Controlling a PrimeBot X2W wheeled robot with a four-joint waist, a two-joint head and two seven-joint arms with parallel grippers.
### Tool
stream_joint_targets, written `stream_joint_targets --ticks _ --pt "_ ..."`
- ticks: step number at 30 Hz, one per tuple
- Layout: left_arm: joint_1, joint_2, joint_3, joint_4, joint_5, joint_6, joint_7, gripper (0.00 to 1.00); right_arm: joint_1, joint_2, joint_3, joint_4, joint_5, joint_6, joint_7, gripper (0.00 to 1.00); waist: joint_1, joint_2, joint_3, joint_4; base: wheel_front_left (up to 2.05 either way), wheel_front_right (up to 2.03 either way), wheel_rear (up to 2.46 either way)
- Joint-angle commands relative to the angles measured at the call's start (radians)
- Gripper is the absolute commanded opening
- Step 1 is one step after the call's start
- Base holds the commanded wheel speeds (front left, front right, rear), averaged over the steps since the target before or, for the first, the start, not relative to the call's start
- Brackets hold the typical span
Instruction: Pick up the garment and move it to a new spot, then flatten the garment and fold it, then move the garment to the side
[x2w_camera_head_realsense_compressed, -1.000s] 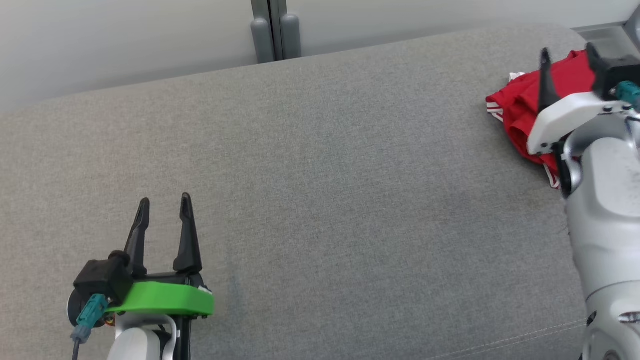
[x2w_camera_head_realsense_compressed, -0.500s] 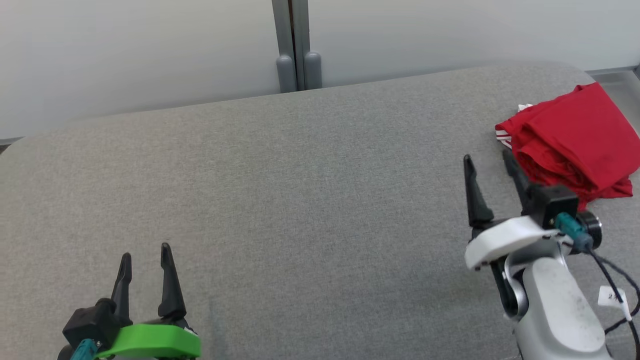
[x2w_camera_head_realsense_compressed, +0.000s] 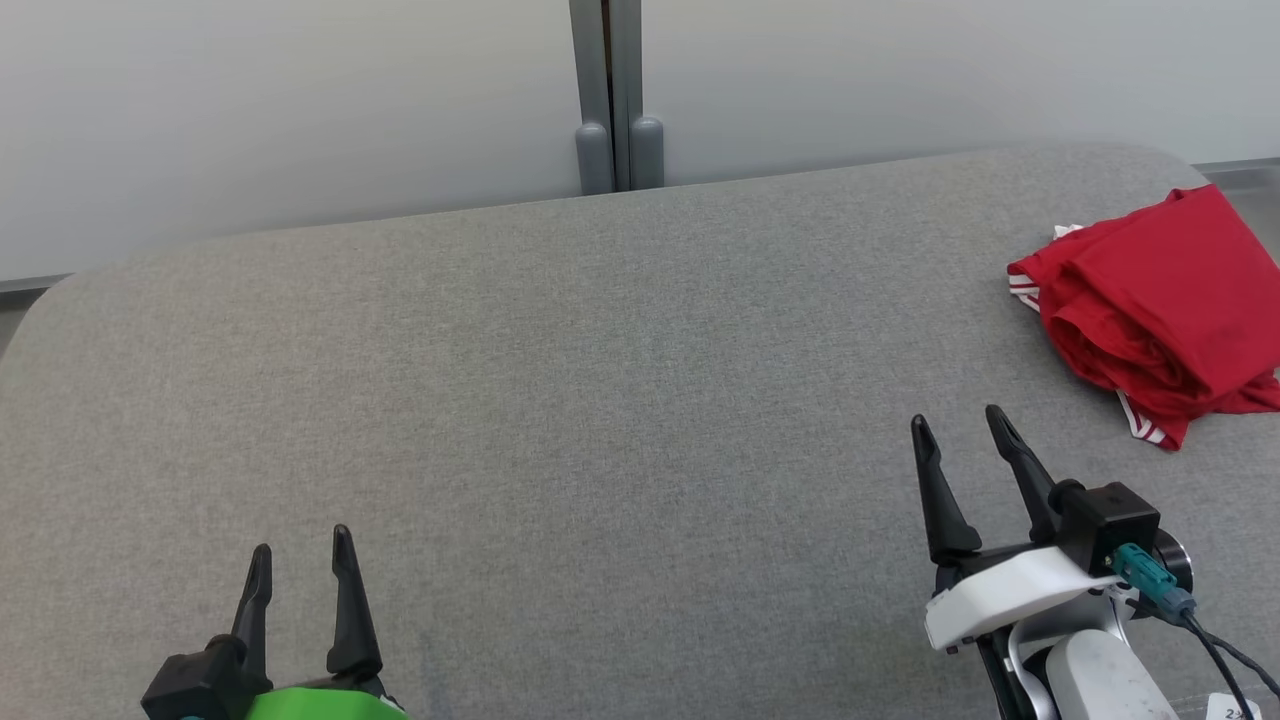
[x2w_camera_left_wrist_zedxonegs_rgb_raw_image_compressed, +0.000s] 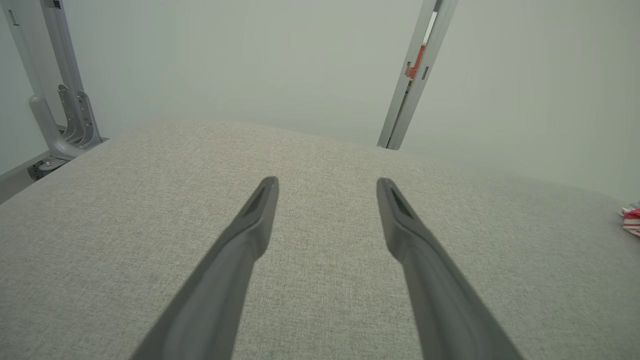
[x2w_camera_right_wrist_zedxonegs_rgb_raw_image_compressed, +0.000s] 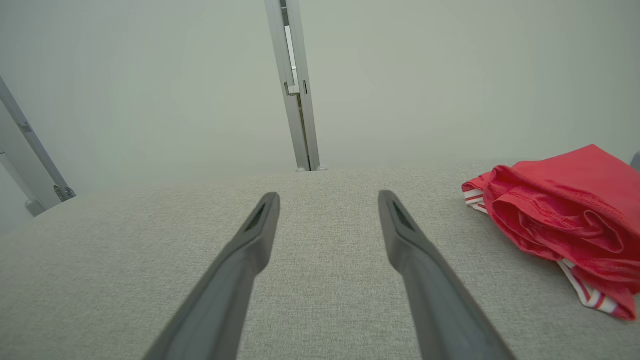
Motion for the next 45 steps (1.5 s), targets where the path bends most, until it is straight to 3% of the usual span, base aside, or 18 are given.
stream_joint_targets --ticks 1,21,22,26,45 --pt "0.013 0.003 0.003 -0.004 0.001 0.003 0.000 1.00 0.015 -0.002 0.002 -0.008 0.003 -0.002 -0.002 1.00 0.0000 0.0000 0.001 0.000 0.00 0.00 0.00" --pt "-0.010 0.003 -0.005 0.025 -0.021 -0.015 0.000 1.00 0.006 -0.002 0.013 -0.006 0.006 -0.002 -0.002 1.00 0.0000 0.0000 0.012 0.004 0.00 0.00 0.00" --pt "-0.002 0.000 -0.005 0.023 -0.023 -0.015 0.000 0.00 0.009 0.000 0.013 -0.002 0.004 0.000 0.000 0.00 0.0000 0.0000 0.011 0.004 0.00 0.00 0.00" --pt "-0.003 -0.002 -0.004 0.050 -0.048 -0.017 0.007 0.00 0.022 0.003 0.012 0.017 0.029 0.000 0.005 0.00 0.0000 0.0000 0.012 0.005 0.00 0.00 0.00" --pt "-0.056 -0.001 0.037 0.067 -0.354 -0.053 0.099 0.00 0.012 -0.008 -0.024 0.010 0.395 0.000 0.089 0.00 0.0000 0.0000 0.009 0.009 0.00 0.00 0.00"
